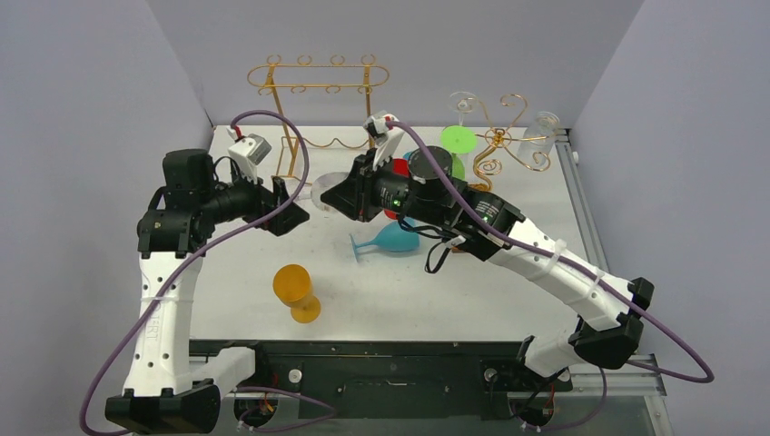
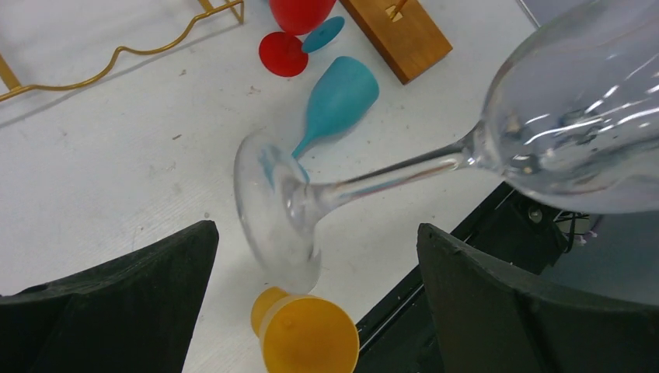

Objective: Place the wine glass upside down on the wine glass rack
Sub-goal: Turn the wine glass upside down at the wine rack.

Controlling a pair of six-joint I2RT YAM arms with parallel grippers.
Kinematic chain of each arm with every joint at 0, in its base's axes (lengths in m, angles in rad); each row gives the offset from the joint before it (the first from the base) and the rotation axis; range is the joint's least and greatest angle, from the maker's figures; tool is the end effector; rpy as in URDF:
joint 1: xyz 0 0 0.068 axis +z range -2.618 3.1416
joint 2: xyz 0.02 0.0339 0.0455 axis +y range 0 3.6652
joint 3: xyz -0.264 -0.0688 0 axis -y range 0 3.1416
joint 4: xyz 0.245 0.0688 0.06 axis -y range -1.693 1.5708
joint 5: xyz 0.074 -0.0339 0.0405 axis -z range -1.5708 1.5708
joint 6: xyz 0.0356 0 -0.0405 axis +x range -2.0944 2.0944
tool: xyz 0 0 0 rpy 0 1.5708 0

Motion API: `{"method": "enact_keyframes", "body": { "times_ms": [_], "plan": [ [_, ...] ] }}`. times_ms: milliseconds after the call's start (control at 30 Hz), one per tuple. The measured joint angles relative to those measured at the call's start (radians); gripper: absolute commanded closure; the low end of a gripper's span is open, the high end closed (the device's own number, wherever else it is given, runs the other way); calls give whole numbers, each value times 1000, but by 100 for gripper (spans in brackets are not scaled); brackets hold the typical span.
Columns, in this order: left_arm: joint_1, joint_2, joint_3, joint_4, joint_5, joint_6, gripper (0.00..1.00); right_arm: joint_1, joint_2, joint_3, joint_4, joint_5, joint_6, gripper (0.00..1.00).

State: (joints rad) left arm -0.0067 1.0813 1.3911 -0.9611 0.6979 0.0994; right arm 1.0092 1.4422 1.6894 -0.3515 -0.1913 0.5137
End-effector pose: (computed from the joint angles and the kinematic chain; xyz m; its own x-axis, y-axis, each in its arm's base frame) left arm 0.1913 -0.0242 0.4169 -0.5520 0.0797 -0.8300 0.5738 0.7586 -0.3087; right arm 0.1633 0.2722 0.4821 -0.5061 0.1015 -0.8565 -0.7842 0.3592 0.5060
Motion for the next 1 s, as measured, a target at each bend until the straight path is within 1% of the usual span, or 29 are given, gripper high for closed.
{"method": "enact_keyframes", "body": {
  "times_ms": [67,100,133,200,233,267,333,367,433,467,533,567,600,700,733,833,867,900,933,1000],
  "plan": [
    [0,-13,0,14,33,-13,15,23,4,-9,0,0,2,100],
    [0,-18,0,20,45,-18,24,30,4,-15,4,0,3,100],
    [0,-21,0,24,58,-16,36,34,4,-22,9,0,5,100],
    [0,-23,0,22,71,-13,55,35,3,-39,26,1,9,100],
    [4,-20,0,19,54,2,61,36,-2,-49,35,1,13,100],
    [8,-13,-1,19,59,3,64,40,-11,-59,41,3,15,100],
    [10,2,-1,13,68,17,65,47,-34,-78,41,15,14,100],
    [8,11,0,8,79,21,63,48,-45,-87,40,24,11,100],
    [7,29,2,-11,106,24,53,54,-60,-98,49,45,2,100],
    [5,37,3,-22,119,27,50,59,-65,-101,55,55,-4,100],
    [3,52,4,-39,140,28,49,67,-74,-103,62,71,-12,100],
    [3,59,5,-43,152,26,51,70,-77,-103,65,76,-17,100],
    [3,61,5,-43,156,25,56,74,-79,-103,69,80,-22,100],
    [3,61,7,-40,176,14,75,82,-81,-104,78,84,-31,100],
    [3,61,9,-38,180,8,80,85,-81,-104,79,85,-33,100],
    [4,62,23,-31,180,-1,86,93,-81,-113,91,88,-38,100],
    [5,64,28,-30,178,-4,89,95,-82,-116,100,89,-42,100],
    [7,65,31,-28,175,-7,95,96,-84,-120,106,91,-44,100],
    [8,66,33,-24,173,-9,100,97,-90,-131,116,92,-48,97],
    [8,65,35,-21,174,-8,100,97,-106,-155,130,95,-47,78]
  ]
}}
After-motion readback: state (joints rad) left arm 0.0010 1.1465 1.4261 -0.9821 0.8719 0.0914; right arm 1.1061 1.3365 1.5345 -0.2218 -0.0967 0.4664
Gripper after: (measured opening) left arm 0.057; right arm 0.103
